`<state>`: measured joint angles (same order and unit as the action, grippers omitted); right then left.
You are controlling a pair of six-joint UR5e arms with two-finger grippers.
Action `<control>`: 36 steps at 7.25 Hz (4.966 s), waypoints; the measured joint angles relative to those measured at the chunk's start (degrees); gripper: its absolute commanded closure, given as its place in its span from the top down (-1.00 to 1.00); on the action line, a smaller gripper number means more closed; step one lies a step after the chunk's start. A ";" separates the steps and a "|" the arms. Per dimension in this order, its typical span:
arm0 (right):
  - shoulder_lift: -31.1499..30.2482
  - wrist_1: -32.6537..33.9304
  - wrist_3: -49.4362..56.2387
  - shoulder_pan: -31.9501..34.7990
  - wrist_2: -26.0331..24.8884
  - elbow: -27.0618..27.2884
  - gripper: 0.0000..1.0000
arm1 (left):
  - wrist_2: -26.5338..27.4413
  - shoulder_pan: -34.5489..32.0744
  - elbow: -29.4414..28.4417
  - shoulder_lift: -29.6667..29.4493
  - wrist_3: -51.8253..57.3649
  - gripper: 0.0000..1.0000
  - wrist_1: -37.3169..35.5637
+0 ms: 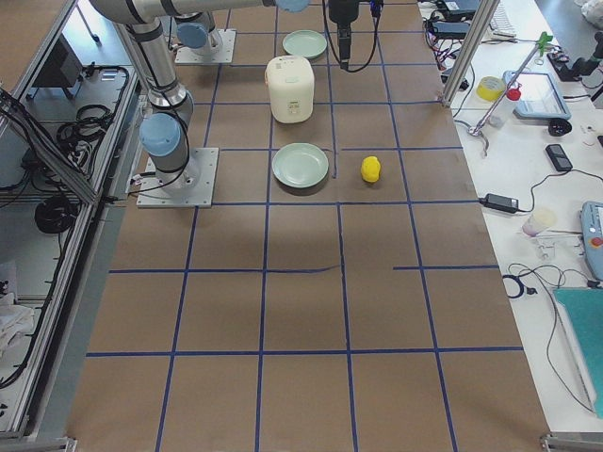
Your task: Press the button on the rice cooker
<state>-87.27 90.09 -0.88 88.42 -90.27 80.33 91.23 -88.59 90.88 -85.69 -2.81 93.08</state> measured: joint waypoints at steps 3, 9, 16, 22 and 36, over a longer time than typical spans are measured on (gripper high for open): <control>-0.26 -0.82 -0.08 0.88 0.48 1.08 -0.54 | 0.00 0.00 0.00 0.00 0.00 1.00 0.00; -1.33 0.41 -13.88 14.14 1.97 14.11 -1.00 | 0.00 0.00 0.00 0.00 -0.02 1.00 0.00; -0.63 11.69 -15.89 19.63 2.40 24.63 -1.00 | 0.00 0.00 0.00 0.00 -0.06 1.00 0.00; -0.30 14.05 -16.00 19.55 0.81 23.31 1.00 | 0.00 0.00 0.00 0.00 -0.03 1.00 0.00; -0.09 3.78 -11.19 9.60 -1.56 6.86 1.00 | 0.00 0.00 0.00 0.00 0.00 1.00 0.00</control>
<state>-87.36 93.87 -12.06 98.02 -91.84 87.19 91.23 -88.59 90.88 -85.69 -2.81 93.08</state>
